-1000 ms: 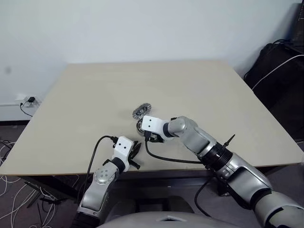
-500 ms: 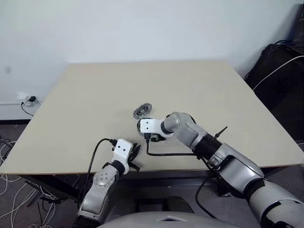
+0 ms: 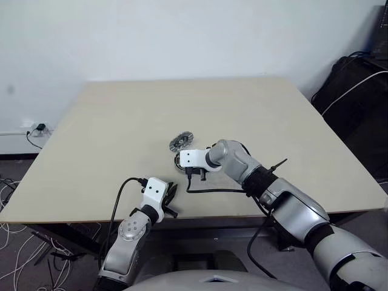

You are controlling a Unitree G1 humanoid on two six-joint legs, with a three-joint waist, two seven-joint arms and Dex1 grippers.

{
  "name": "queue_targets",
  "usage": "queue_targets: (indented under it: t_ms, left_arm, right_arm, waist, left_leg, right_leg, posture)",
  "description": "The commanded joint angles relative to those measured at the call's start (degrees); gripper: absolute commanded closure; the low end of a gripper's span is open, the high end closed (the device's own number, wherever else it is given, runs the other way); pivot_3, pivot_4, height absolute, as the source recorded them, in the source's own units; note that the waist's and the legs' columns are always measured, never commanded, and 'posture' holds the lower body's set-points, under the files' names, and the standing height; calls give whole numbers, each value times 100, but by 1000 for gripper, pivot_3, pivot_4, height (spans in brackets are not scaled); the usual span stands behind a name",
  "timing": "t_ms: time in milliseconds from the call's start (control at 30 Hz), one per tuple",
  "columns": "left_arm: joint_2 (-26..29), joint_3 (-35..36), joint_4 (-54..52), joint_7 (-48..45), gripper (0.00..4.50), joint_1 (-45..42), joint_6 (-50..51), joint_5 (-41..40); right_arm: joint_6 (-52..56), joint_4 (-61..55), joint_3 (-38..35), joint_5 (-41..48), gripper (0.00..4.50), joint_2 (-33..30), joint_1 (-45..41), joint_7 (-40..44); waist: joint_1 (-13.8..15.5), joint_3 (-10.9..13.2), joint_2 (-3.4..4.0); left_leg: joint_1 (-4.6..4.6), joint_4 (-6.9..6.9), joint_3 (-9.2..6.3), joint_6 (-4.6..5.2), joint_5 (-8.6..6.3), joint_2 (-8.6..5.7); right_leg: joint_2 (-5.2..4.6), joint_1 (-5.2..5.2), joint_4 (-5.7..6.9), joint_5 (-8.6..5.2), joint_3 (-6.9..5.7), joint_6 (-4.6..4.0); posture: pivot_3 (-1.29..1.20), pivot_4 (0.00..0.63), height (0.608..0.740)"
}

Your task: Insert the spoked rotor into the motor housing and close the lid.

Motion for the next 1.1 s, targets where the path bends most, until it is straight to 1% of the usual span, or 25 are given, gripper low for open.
queue_targets:
  t_ms: [33,267,400,500,700,833,967,1100]
  left_arm:
    - [-43,34,-92,32,3849,-83,-154,-50]
    - [-61,47,-69,57,3849,-90,-165,-47]
    - [-65,41,-66,62,3849,-86,-165,-54]
    - [-75,21,-55,58,3849,-74,-172,-56]
    - [-95,-21,-11,35,3849,-63,-190,-58]
    - [-121,-65,74,-21,3849,-106,-194,-63]
    - [-148,-102,146,-63,3849,-152,-205,-65]
    - [-151,-128,195,-104,3849,-195,-211,-77]
  right_arm:
    - [-90,124,-131,-109,4367,69,-96,-26]
    - [-122,191,-232,-111,4397,112,-83,-14]
    - [39,-42,-444,55,4397,72,67,23]
    - [366,-645,-704,234,4397,-139,341,190]
    - [1082,-2011,-941,442,4397,-642,972,506]
    - [1757,-3187,-1050,585,4397,-1045,1586,656]
    - [2448,-4196,-1135,700,4397,-1328,2109,619]
    - [3260,-4986,-1274,872,4397,-1458,2495,444]
  waist:
    - [1,-1,-1]
    - [1,-3,-2]
    - [6,-3,-3]
    - [21,-3,-3]
    - [59,-2,-3]
    - [146,-2,-6]
    - [193,2,-11]
    - [231,5,-17]
  left_leg:
    - [0,0,0,-1,1,0]
    - [4,1,-1,-10,6,-1]
    - [4,1,-2,-12,8,-1]
    - [3,1,-3,-10,7,-3]
    - [-12,0,-3,4,1,-6]
    - [-19,0,-4,7,-2,-6]
    - [-21,1,-3,8,-4,-6]
    - [-22,6,-3,7,-5,-4]
  right_leg:
    - [0,0,2,0,0,-1]
    - [0,3,7,5,-2,-1]
    - [0,3,9,6,-2,-2]
    - [-3,3,7,6,-2,-3]
    - [-6,-7,-6,5,-2,-2]
    - [-10,-9,-14,5,-3,-1]
    - [-13,-6,-16,-1,-3,9]
    - [-13,-5,-15,-12,-3,27]
  posture:
    - [0,0,740]
    - [0,0,740]
    - [0,0,740]
    - [0,0,740]
    - [0,0,740]
    - [0,0,740]
    - [0,0,740]
    - [0,0,740]
